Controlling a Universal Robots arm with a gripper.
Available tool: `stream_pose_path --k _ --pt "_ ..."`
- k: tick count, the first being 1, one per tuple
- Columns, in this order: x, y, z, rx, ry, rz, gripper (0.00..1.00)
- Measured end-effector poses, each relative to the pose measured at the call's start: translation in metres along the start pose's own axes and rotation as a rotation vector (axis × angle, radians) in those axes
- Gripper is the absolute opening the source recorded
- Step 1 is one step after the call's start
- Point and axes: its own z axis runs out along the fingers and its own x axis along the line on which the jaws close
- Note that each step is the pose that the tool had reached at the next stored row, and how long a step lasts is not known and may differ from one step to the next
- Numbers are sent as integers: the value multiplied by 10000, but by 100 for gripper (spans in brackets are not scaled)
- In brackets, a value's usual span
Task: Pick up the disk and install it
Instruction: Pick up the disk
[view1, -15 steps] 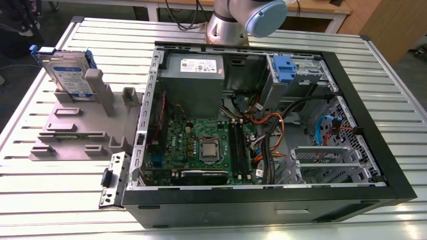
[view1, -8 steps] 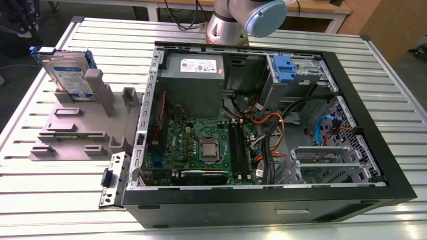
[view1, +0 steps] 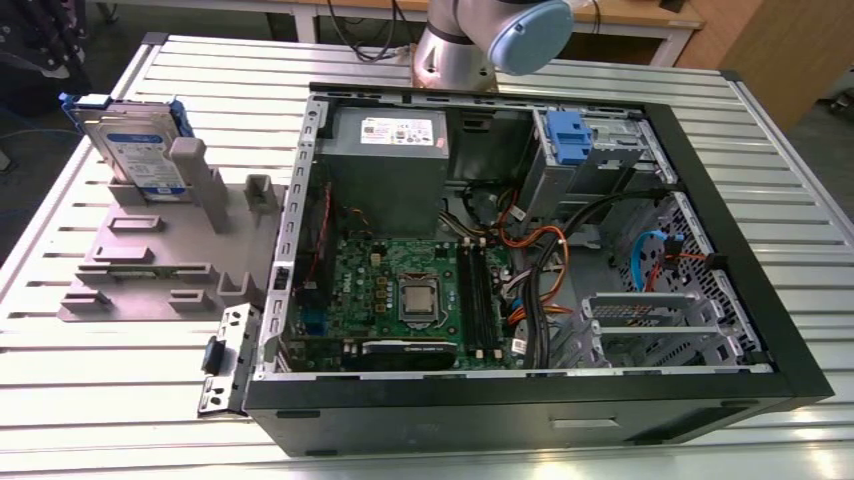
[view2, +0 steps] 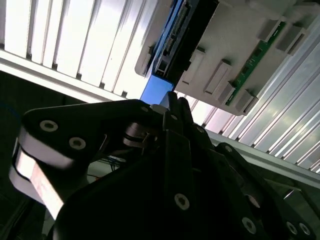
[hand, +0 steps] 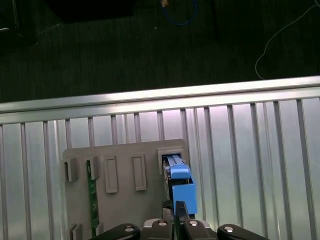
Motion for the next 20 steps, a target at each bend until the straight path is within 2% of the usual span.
stream_pose_path --k 1,2,4,5,7,8,10,11,12,18,20 --pt "-3 1 9 -1 1 -17 17" --pt "-6 2 20 -1 1 -38 17" --pt "-13 4 42 -2 2 -92 29" --pt "-19 4 51 -4 4 -123 29" --pt "-37 7 65 -2 4 -189 41" --pt "-48 9 72 -2 4 -214 41" --pt "-65 16 95 1 2 -227 53" --pt "-69 21 111 -1 0 -229 53" --pt "-71 26 129 -2 -2 -232 59" --pt "-72 50 234 -4 -42 -263 59" --pt "-72 52 241 -7 -41 -266 59"
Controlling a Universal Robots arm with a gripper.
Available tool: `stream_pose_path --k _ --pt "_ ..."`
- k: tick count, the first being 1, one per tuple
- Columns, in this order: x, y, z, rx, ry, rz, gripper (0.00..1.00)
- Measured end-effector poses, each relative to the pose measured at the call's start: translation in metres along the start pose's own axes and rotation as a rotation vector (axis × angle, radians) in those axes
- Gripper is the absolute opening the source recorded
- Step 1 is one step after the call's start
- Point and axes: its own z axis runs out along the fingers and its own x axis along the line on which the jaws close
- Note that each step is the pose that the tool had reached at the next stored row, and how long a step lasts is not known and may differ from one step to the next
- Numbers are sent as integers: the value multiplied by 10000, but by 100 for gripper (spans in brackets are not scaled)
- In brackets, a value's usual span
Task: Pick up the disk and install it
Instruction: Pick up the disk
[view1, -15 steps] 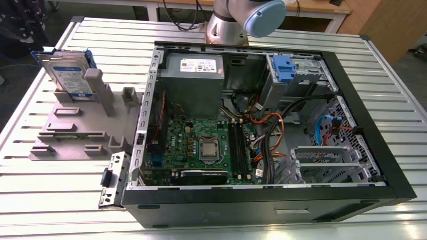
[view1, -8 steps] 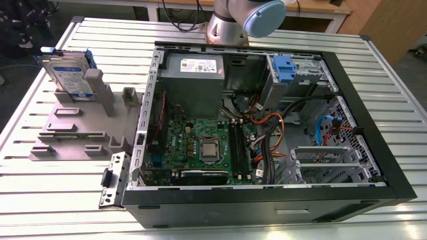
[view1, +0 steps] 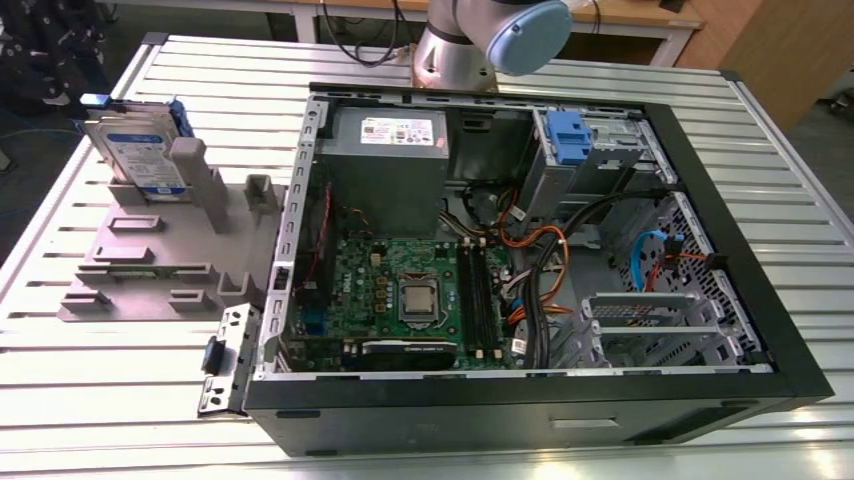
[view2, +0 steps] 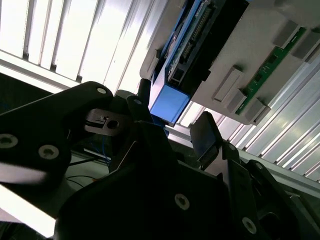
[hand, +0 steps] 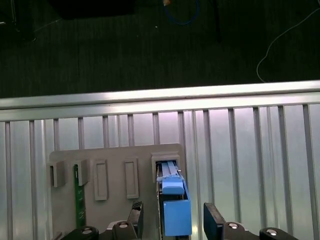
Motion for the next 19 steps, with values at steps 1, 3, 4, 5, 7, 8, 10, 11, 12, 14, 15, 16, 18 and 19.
stream_pose_path --k 1,3,4,5,7,8,10,11,12,14,15,16,18,19 --pt "0 0 2 1 -1 0 59" --pt "0 0 4 1 -1 0 59" --pt "0 0 4 1 -1 0 59" --pt "0 0 4 1 -1 0 59" --pt "0 0 4 1 -1 0 59" --pt "0 0 4 1 -1 0 59" --pt "0 0 4 1 -1 0 59" --pt "0 0 8 3 -2 0 59" --pt "0 1 16 7 -4 1 59" --pt "0 6 34 3 -1 0 59" --pt "1 9 50 5 -2 0 59" --pt "1 11 67 6 -2 0 59" --pt "1 11 104 5 -4 -12 59" --pt "1 11 121 5 -6 -31 59"
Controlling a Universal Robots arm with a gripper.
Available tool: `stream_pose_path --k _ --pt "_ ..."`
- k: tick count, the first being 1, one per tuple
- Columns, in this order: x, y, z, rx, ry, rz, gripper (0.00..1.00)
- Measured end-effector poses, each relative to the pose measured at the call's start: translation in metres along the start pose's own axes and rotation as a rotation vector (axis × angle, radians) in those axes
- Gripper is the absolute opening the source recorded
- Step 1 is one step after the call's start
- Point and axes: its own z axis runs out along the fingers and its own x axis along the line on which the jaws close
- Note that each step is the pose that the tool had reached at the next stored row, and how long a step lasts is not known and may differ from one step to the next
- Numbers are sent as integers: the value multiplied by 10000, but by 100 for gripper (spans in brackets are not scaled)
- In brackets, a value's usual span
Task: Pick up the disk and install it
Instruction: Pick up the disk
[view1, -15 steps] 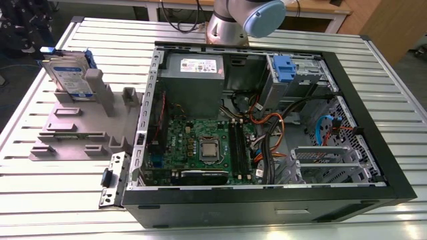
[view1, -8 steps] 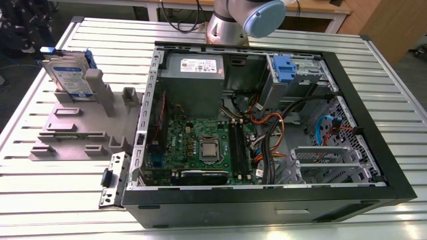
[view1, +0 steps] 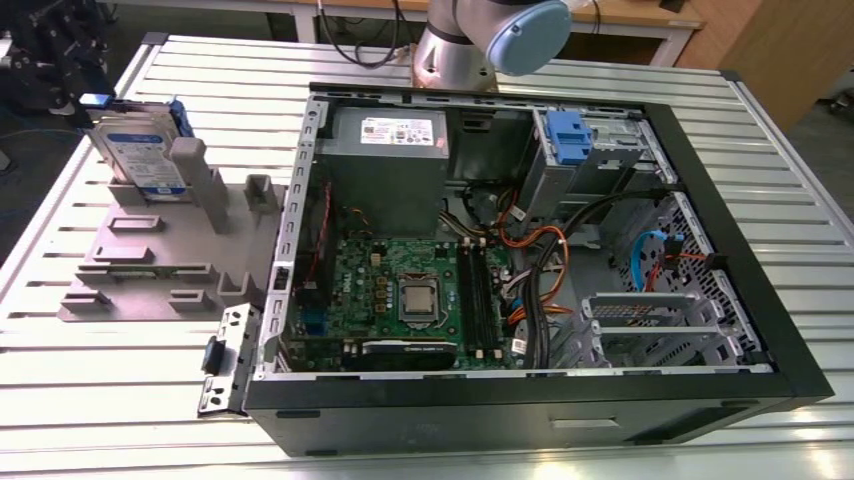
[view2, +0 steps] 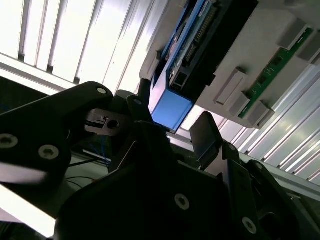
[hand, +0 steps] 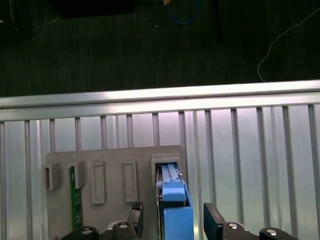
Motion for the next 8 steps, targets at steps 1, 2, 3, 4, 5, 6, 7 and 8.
stream_pose_path --k 1,2,3,4,5,6,7,8 --pt "0 0 16 0 -5 -22 59" --pt "0 0 30 6 -5 -41 59" --pt "0 -1 41 12 -5 -84 59" --pt "1 -1 53 19 -4 -166 59" --pt "1 -1 63 27 -3 -296 59" --pt "0 -1 73 35 -2 -428 59" --pt "0 -1 79 42 -2 -542 59" --pt "0 -1 82 43 0 -613 59"
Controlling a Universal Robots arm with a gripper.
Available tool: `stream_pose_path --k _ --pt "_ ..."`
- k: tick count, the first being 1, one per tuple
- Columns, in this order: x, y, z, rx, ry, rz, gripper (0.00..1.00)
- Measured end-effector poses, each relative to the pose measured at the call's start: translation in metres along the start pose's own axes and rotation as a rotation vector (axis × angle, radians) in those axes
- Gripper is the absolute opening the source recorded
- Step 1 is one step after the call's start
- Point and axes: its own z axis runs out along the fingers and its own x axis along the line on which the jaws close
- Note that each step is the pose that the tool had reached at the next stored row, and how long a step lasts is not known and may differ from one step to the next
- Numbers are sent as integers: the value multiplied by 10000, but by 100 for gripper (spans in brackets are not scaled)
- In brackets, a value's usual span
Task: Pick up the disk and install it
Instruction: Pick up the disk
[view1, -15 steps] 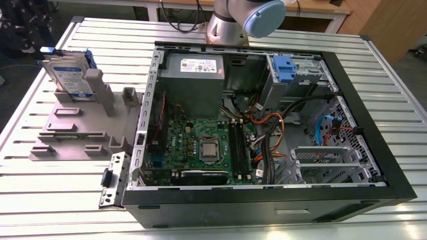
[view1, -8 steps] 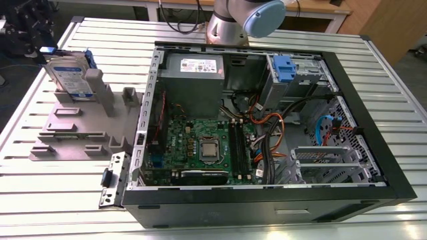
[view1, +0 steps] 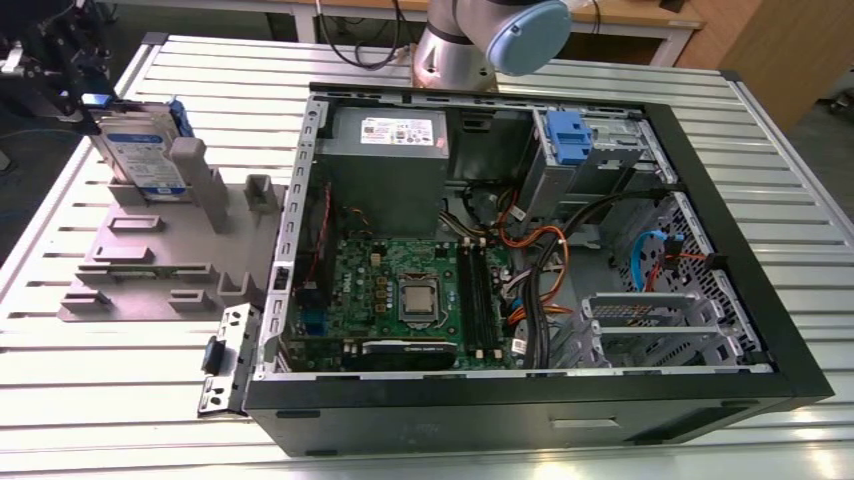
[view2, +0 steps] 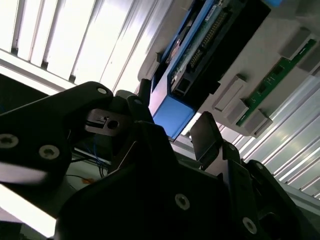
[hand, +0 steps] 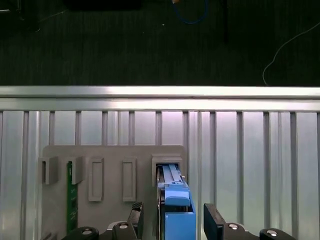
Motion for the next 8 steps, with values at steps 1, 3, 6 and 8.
stream_pose_path --k 1,3,6,8 --pt "0 0 1 -1 1 -24 59" --pt "0 0 9 4 0 -35 57" --pt "0 0 30 9 0 -39 51" --pt "0 4 51 26 0 -38 51"
